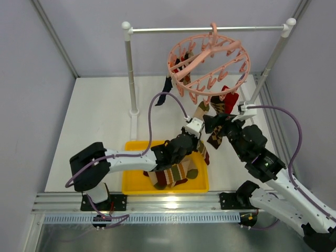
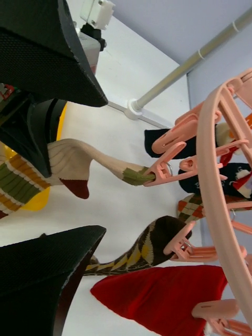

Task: Remove the socks clipped to the hanger

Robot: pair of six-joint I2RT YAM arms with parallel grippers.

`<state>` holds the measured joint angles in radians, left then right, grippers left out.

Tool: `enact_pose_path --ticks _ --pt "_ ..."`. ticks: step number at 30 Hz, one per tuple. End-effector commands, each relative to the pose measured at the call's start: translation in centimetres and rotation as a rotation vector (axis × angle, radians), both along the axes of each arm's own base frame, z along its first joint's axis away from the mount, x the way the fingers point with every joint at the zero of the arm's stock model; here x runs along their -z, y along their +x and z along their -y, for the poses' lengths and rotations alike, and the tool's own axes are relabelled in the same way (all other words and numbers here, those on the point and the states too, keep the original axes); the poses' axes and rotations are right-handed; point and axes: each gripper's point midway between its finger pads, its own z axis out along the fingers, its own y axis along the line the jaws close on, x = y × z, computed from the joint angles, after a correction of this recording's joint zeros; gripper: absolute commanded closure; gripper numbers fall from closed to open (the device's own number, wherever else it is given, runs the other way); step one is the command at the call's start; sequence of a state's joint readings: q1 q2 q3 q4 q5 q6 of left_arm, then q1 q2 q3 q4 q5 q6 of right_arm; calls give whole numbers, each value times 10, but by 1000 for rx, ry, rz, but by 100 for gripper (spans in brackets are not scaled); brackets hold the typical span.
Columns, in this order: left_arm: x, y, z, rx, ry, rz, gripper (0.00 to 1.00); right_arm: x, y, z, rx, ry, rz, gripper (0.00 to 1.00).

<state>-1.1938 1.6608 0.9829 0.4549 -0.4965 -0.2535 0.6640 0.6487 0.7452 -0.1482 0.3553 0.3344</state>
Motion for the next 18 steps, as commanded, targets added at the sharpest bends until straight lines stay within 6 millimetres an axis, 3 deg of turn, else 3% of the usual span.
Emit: enact_pose_path --ticks 1,9,18 --pt "-25 -8 -2 34 -55 6 100 -12 6 -6 44 -15 32 6" --pt "-40 -16 -1 90 -69 11 100 -21 8 -32 24 -84 36 6" --pt "-49 -38 6 212 -58 -41 100 -39 7 -39 28 -108 54 6"
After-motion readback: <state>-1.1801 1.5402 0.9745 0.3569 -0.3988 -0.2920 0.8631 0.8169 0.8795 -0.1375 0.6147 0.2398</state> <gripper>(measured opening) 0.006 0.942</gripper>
